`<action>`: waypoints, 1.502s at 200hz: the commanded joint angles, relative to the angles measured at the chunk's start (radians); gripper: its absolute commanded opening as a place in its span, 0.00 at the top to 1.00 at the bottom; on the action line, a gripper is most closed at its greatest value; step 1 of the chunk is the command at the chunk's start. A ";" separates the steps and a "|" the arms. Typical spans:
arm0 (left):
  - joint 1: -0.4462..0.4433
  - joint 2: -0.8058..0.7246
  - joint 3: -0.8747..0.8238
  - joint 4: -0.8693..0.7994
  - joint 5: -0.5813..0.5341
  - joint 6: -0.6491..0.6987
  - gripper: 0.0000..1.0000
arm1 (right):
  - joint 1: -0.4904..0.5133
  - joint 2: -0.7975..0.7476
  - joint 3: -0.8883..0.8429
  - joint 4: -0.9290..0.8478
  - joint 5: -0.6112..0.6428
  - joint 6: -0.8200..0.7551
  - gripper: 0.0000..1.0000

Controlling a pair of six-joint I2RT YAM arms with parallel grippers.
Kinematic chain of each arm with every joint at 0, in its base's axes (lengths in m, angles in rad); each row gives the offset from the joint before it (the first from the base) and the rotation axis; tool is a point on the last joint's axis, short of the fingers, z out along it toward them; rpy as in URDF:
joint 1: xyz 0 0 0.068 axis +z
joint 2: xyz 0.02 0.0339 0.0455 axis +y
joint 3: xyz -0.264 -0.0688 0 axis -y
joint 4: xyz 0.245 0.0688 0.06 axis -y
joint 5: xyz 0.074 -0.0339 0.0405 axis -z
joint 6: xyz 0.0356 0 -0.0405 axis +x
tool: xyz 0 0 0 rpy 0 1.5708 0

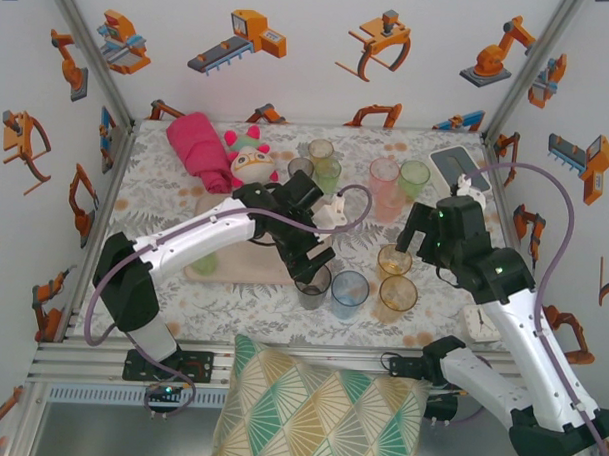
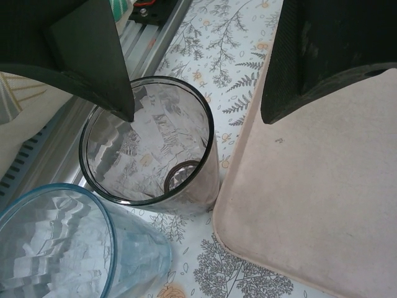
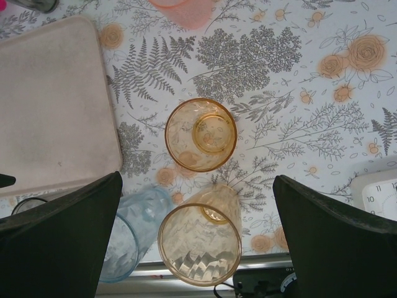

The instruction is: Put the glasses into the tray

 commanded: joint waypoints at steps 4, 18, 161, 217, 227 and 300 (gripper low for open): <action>-0.006 0.014 -0.023 0.020 -0.001 -0.027 0.29 | -0.004 -0.017 -0.009 -0.008 0.001 0.022 0.02; -0.006 0.016 -0.026 0.024 -0.007 -0.026 0.35 | -0.006 -0.018 -0.007 -0.009 -0.002 0.023 0.02; -0.050 0.038 -0.027 0.037 -0.141 -0.041 0.55 | -0.006 -0.048 -0.035 -0.018 0.009 0.020 0.02; -0.070 0.041 -0.031 0.041 -0.175 -0.040 0.63 | -0.004 -0.048 -0.035 -0.015 0.010 0.019 0.02; -0.071 0.041 -0.031 0.041 -0.175 -0.039 0.65 | -0.006 -0.048 -0.036 -0.015 0.010 0.018 0.02; -0.073 0.037 -0.024 0.037 -0.186 -0.043 0.77 | -0.006 -0.047 -0.039 -0.012 0.010 0.017 0.02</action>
